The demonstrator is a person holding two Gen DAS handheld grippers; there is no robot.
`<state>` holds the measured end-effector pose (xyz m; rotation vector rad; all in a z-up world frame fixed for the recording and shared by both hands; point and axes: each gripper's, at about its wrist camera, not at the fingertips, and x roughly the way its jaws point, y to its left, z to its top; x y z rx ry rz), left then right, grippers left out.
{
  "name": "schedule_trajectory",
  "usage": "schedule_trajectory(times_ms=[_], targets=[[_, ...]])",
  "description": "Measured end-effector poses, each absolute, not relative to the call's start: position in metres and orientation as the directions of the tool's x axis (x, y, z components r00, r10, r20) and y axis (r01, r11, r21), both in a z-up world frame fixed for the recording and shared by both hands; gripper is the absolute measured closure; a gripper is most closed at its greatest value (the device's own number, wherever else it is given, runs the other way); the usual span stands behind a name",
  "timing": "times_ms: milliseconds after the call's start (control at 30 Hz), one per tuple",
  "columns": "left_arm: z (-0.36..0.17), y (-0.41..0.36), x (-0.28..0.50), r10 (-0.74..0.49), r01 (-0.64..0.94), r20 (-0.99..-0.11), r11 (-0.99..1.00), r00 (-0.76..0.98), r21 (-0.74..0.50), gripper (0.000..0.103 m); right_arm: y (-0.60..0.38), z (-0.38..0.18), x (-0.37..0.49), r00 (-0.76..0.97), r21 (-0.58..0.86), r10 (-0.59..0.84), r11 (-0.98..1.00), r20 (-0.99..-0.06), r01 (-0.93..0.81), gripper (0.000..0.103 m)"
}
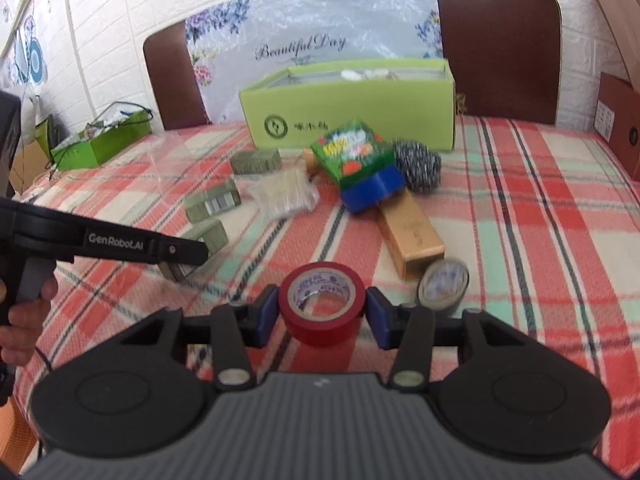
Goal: Organize objects
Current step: 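Carry the soap bar and red tape roll into the lime box, open both tools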
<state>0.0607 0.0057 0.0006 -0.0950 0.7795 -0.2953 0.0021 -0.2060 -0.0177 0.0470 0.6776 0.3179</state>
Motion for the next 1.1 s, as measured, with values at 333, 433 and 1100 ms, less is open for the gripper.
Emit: schedule_trajectory(times_ms=[333, 433, 1100], targets=[[0.077, 0.010, 0.105, -0.336, 0.254, -0.508, 0.940, 0.793, -0.226, 0.079, -0.204, 0.043, 0.069, 0.816, 0.140, 0.333, 0.942, -0.472, -0.304, 0.057], [0.095, 0.010, 0.127, -0.319, 0.242, -0.479, 0.946, 0.818, -0.216, 0.079, -0.202, 0.055, 0.098, 0.835, 0.123, 0.323, 0.946, -0.444, -0.301, 0.057], [0.078, -0.030, 0.308, -0.313, 0.168, -0.562, 0.941, 0.766, -0.294, 0.079, -0.239, 0.029, 0.290, 0.851, 0.129, 0.178, 0.983, -0.493, -0.131, 0.057]])
